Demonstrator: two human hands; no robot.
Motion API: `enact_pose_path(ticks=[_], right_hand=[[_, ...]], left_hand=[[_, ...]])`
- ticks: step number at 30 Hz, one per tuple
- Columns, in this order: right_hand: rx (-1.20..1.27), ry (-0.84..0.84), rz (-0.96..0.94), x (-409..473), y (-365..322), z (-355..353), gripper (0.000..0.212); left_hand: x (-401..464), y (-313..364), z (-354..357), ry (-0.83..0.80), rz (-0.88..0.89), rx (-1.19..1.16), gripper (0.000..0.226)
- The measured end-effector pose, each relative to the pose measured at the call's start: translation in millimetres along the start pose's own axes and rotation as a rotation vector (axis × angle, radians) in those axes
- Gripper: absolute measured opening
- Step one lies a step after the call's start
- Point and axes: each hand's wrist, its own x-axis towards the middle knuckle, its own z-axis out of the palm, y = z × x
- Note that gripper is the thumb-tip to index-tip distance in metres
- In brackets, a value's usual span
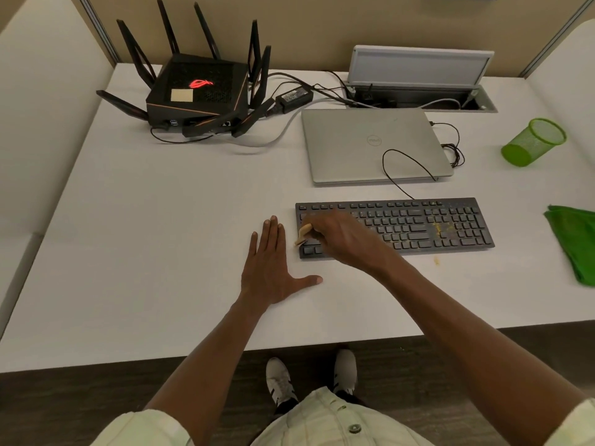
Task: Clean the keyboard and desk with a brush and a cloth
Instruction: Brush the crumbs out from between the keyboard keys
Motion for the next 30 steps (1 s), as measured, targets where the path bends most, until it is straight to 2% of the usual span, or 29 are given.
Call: enact_pose_path(ticks=[9, 12, 15, 20, 26, 30], right_hand=[[-0.026, -0.018, -0.045, -28.8, -10.1, 4.7, 0.014], [-0.055, -0.025, -0.019, -37.2, -9.1, 5.2, 0.015], [-0.048, 0.033, 0.036, -38.7, -9.4, 1.4, 0.007], [0.032, 0.192, 0.161, -22.2, -15.1, 5.5, 0.02], [-0.008, 0.145, 0.158, -31.3, -20.4, 6.4, 0.022], [0.003, 0.174, 0.178, -37.2, -12.6, -7.6, 0.027]], left_hand=[[0.3, -1.9, 1.5, 0.007, 0.015, -0.002, 0.149], [0.7, -2.5, 3.1, 0.014, 0.011, -0.004, 0.151], [0.7, -2.4, 2.4, 0.004, 0.007, 0.001, 0.15], [0.1, -0.9, 0.0, -0.002, 0.001, 0.013, 0.149], [0.4, -1.7, 0.7, 0.017, 0.003, -0.01, 0.151], [0.7, -1.2, 2.1, 0.0, -0.002, -0.001, 0.149]])
